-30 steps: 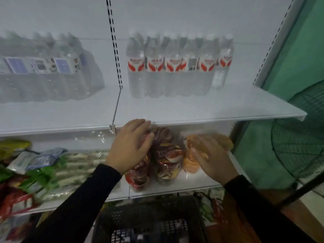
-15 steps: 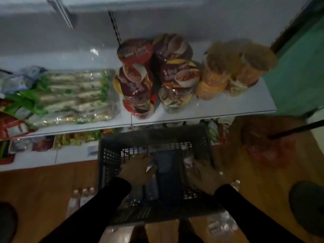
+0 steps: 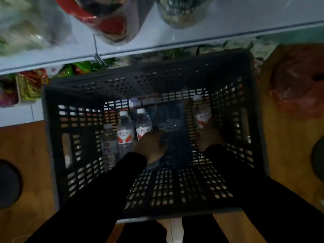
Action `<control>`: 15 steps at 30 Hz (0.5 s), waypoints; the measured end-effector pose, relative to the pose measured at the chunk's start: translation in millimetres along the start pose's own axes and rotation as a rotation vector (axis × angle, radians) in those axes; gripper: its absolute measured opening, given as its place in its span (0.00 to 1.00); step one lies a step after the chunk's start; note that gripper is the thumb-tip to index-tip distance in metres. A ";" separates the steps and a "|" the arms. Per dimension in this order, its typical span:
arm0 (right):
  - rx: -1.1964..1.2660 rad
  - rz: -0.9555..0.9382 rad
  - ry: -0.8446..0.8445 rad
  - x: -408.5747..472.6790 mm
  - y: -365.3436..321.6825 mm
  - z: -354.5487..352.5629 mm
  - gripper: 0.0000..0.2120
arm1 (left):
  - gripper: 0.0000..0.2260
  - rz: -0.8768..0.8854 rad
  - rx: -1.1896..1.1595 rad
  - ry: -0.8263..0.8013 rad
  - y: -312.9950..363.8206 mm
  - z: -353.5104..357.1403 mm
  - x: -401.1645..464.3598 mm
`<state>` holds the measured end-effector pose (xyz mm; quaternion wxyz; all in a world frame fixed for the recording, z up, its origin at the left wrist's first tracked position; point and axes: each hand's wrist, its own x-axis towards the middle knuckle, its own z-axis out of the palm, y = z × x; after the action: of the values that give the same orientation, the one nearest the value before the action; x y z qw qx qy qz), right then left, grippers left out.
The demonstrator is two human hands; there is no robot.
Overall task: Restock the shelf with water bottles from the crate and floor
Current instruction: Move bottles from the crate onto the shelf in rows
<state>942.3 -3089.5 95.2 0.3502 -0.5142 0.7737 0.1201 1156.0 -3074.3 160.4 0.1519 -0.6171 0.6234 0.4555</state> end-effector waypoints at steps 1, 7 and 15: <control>0.014 0.014 0.018 2.8 0.7 2.6 0.39 | 0.20 -0.006 -0.023 0.000 1.6 4.2 3.5; 0.503 -0.061 -0.137 -11.1 2.4 -21.5 0.25 | 0.14 -0.055 -0.248 -0.010 13.7 0.1 -6.1; 0.697 -0.389 -0.373 -85.6 -36.9 -86.8 0.32 | 0.24 0.054 -0.868 0.074 52.8 -78.9 -59.7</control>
<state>957.7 -3092.3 221.6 0.6525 -0.4711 0.5801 -0.1254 1148.9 -3105.6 267.8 -0.1562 -0.6230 0.3950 0.6568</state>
